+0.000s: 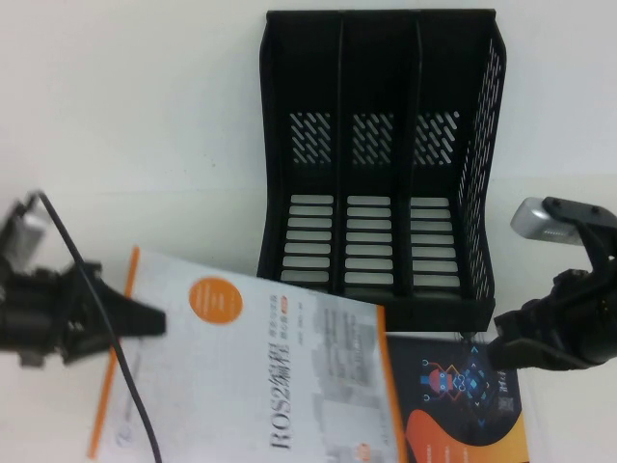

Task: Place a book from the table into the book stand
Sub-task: Pick up the book with your left arm, then place the book on the book shelf

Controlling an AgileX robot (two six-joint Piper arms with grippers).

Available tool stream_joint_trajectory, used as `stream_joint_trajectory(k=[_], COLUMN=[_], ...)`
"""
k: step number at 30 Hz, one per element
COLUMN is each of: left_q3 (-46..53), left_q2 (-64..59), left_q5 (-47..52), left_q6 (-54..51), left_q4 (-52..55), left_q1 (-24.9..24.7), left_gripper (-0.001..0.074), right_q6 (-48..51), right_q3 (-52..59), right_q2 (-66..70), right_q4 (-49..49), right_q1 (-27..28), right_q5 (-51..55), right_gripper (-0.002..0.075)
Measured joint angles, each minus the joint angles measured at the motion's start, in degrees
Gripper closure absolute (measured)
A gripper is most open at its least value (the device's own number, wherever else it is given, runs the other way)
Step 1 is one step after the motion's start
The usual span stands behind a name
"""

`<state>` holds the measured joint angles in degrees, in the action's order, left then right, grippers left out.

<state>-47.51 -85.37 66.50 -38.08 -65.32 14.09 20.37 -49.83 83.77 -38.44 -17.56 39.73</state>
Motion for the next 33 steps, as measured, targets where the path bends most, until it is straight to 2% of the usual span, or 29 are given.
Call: stream_joint_trajectory(k=[10,23,26,33], left_q3=[-19.79,-46.32,-51.51,-61.55], left_q2=[11.56,5.51,2.27,-3.89], left_q5=[3.91,4.02,2.14,-4.33], left_q6=[15.8,28.25,31.02,40.32], left_q4=[9.31,9.37,10.2,21.83], left_q1=[0.03,-0.25,-2.36,-12.91], left_gripper=[0.063,0.063,0.063,0.063], right_q6=[-0.64,-0.64,-0.64,-0.64], right_q3=[0.0,0.0,0.0,0.0], right_q2=[-2.43,-2.8,-2.8,-2.8], right_q4=[1.92,3.04,3.89,4.52], right_q1=[0.0,0.0,0.0,0.0], right_q5=[2.54,3.05,3.57,4.92], right_gripper=[0.0726,0.0727,0.0727,0.0727])
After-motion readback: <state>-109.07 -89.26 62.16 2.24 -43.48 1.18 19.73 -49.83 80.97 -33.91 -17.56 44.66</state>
